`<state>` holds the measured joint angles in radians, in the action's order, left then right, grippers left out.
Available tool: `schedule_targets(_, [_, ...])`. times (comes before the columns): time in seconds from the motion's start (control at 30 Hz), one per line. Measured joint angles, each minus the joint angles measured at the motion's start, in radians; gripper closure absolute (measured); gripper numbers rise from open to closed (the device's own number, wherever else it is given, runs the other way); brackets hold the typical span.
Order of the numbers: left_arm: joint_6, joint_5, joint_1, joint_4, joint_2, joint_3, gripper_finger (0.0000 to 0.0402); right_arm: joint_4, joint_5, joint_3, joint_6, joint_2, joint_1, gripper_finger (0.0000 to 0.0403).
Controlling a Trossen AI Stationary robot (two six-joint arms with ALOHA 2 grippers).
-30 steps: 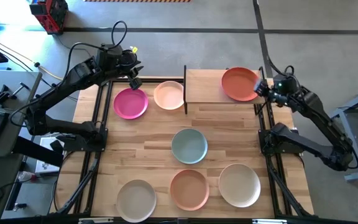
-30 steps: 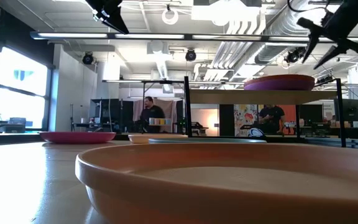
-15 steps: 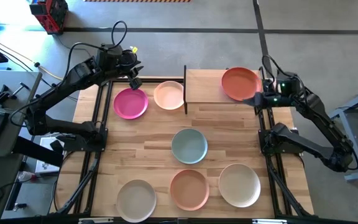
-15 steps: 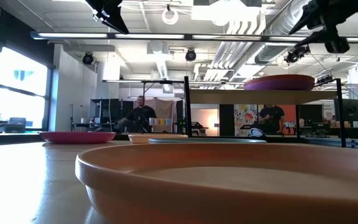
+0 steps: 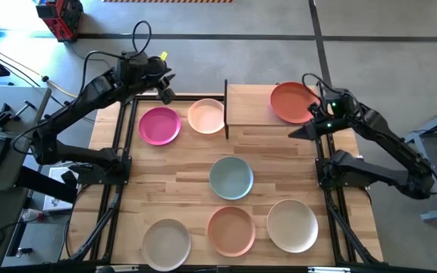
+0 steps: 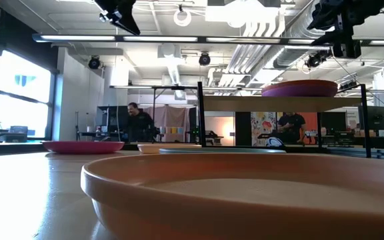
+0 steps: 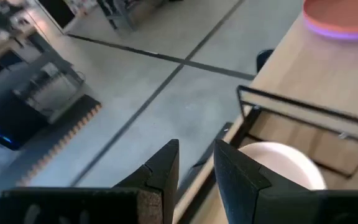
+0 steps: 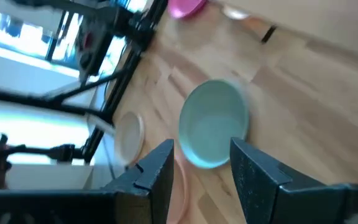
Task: Place and stack plates onto a shelf
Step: Stack the white plate on top of the orange plate on the shelf
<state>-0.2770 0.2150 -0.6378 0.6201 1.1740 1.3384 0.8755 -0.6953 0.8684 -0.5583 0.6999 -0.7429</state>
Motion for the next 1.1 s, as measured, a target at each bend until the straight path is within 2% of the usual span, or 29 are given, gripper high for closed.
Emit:
schedule_targets(0.13, [0.154,-0.003,0.020,-0.012,0.011,0.000,0.0312,0.022,-0.002,0.000,-0.008,0.000,0.106,0.0265])
schedule_targets(0.23, [0.211,-0.004,0.020,-0.046,0.021,0.000,0.0312,0.041,0.018,0.000,-0.051,0.000,0.212,0.0265])
schedule_targets(0.5, [0.221,-0.003,0.021,-0.048,0.073,0.000,0.0312,0.047,0.242,0.000,-0.181,0.014,0.532,0.0265])
schedule_targets(0.67, [0.250,-0.005,0.025,-0.031,0.114,0.001,0.0312,0.047,0.302,0.000,-0.239,0.082,0.711,0.0265])
schedule_targets(0.93, [0.338,-0.249,0.048,0.099,0.123,0.001,0.0312,0.030,0.427,0.000,-0.246,0.312,0.967,0.0265])
schedule_targets(1.1, [0.355,-0.297,0.117,0.150,0.096,0.001,0.0312,-0.033,0.474,0.000,-0.226,0.458,1.084,0.0265])
